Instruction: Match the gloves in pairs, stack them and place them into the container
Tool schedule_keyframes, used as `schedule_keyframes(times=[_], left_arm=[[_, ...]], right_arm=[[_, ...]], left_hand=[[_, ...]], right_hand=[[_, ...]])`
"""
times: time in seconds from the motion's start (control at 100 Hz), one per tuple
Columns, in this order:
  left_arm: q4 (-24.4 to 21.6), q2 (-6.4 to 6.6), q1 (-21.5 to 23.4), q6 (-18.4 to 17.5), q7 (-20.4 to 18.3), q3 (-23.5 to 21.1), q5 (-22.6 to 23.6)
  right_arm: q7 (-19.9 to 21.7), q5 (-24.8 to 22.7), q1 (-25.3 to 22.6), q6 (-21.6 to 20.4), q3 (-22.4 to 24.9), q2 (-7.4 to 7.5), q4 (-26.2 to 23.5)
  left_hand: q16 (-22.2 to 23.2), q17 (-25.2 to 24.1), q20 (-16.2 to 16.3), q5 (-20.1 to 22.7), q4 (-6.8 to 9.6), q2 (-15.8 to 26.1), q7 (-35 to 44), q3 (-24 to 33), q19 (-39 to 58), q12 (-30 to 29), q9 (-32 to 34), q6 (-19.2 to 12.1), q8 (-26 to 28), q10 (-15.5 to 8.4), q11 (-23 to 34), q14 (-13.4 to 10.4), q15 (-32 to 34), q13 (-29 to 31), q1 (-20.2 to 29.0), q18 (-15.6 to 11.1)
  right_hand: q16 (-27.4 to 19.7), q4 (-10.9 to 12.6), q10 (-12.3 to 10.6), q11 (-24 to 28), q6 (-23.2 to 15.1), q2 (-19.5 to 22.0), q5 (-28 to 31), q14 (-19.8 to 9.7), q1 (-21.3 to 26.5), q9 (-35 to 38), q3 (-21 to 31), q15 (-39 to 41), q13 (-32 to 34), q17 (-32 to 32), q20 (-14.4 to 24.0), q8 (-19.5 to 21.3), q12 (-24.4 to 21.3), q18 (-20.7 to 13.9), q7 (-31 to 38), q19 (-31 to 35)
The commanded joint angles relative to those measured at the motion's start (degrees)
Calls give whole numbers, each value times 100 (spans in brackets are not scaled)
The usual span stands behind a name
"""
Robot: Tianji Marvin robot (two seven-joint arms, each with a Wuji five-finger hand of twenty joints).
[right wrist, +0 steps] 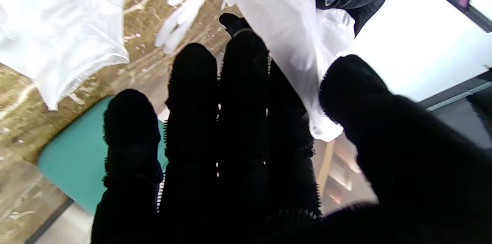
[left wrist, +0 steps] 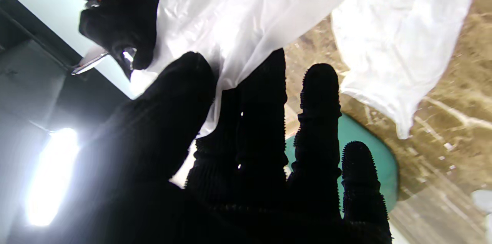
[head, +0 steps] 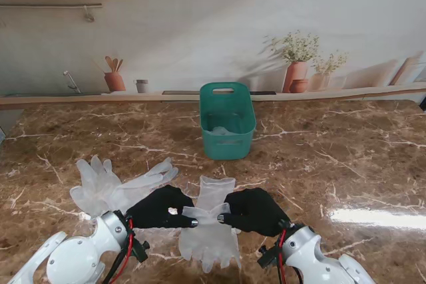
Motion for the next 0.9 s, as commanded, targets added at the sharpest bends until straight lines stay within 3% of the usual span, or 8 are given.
schedule_keyframes(times=[0.0, 0.09, 0.19, 0.49, 0.89], left_arm=[[319, -61, -259, 181, 24, 160, -47], [611, -102, -556, 346, 134, 393, -19], [917, -187, -850, 522, 517, 655, 247], [1713, -455, -1620, 1187, 1673, 1415, 1070], [2549, -658, -2431, 1820, 2166, 2197, 1332]], right_arm=[[157, 94, 265, 253, -76, -9, 311], [81, 206, 623, 548, -260, -56, 650], [-170, 211, 1045, 773, -485, -136, 1105], [-687, -37, 1996, 1004, -1052, -284, 2190], [-1475, -527, 2709, 1604, -1676, -483, 3160]], left_hand=[[23, -100, -46, 81, -173, 60, 132, 97, 232, -80, 399, 58, 78, 74, 116, -133, 204, 150, 17, -130], [41, -127, -45, 73, -161, 74, 115, 93, 255, -92, 371, 58, 87, 86, 112, -90, 226, 103, 44, -121], [77, -142, -43, 71, -149, 66, 111, 93, 275, -84, 355, 3, 105, 115, 138, -55, 275, 57, 43, -119], [176, -115, 44, 91, -158, 54, 44, 74, 431, -64, 290, -180, 30, 36, 177, 12, 427, -27, -18, -58], [209, -80, 95, 50, -155, 77, 47, 51, 541, -50, 260, -177, 12, 11, 181, 8, 493, -56, -33, -62]], right_hand=[[43, -161, 126, -39, 19, -6, 87, -42, 7, 266, 117, 77, 287, 31, -13, 72, 75, 32, 19, 272], [45, -157, 127, -43, 36, -8, 77, -33, 17, 265, 107, 77, 265, -13, -30, 57, 80, 33, -1, 281], [59, -157, 119, -53, 17, -26, 49, -31, 33, 204, 101, 86, 158, -113, -51, 43, 92, 22, -3, 272], [129, -170, 101, -26, -76, -38, 31, -71, 24, 184, 102, 253, 19, -239, -72, 27, 132, -14, 53, 283], [138, -163, 89, 150, -66, -119, 90, -80, 22, 208, 123, 380, 94, -137, -84, 53, 230, -19, 109, 368]])
